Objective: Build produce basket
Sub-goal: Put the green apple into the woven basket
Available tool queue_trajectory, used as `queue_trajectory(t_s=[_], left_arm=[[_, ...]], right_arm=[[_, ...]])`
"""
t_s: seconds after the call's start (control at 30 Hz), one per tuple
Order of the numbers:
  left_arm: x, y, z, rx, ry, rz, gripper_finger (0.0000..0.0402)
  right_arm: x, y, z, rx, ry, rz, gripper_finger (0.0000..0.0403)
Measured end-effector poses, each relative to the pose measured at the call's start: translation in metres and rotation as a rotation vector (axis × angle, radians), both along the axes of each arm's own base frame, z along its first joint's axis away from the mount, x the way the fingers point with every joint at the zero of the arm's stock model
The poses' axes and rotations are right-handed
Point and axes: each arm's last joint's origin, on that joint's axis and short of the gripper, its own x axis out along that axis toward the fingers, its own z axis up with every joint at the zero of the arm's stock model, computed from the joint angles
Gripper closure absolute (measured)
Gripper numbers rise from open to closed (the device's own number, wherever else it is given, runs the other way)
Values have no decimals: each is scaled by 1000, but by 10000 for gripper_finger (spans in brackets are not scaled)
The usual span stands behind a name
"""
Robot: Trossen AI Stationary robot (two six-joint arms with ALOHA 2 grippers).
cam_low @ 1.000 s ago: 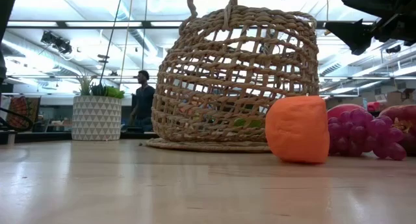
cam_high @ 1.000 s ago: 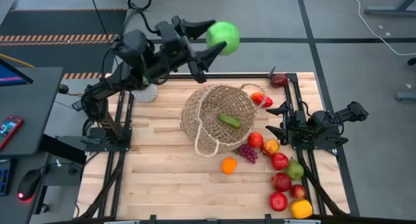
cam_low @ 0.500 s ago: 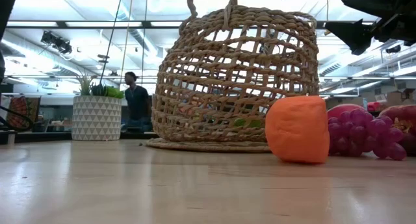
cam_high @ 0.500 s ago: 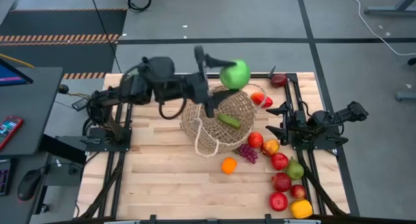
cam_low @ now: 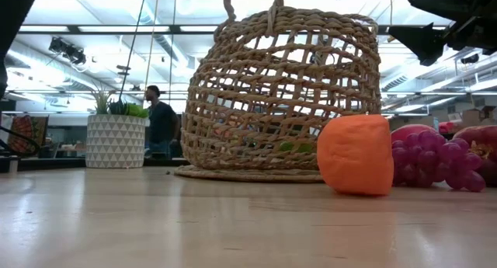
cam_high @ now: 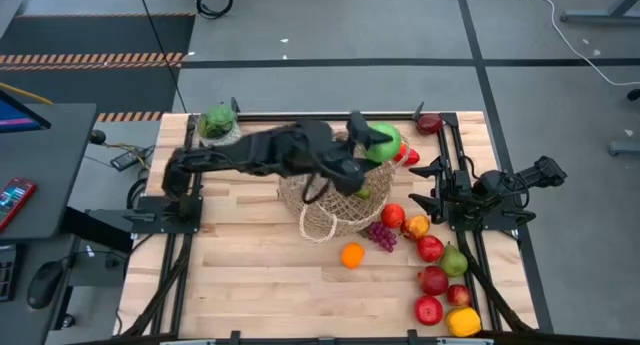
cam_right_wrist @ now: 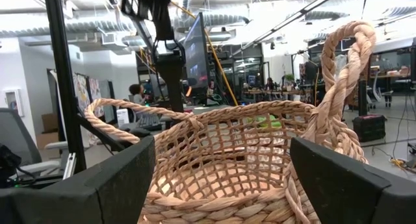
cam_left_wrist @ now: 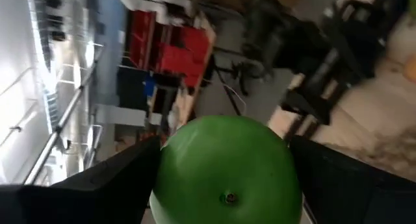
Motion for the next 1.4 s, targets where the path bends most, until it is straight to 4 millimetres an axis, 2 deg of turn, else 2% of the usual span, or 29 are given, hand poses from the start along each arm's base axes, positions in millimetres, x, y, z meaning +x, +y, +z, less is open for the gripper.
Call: queue_trajectory(t_s=[0.23,0.43,0.77,1.0,1.23,1.4], left_arm=[[25,-1,-39,44,131,129,65],[30,1,-59,78,244,213,65],[22,8,-73,-132,318,310,65],[32,13,-98,-280,422,246,65],[51,35,-124,-248,458,267,65],[56,55,-137,-258,487,315,65]], right_arm=[[0,0,0,0,0,0,43],[0,0,0,0,0,0,43],[0,0,0,0,0,0,43],[0,0,0,0,0,0,43],[0,0,0,-1,1,0,43],[0,0,0,1,-2,0,43]])
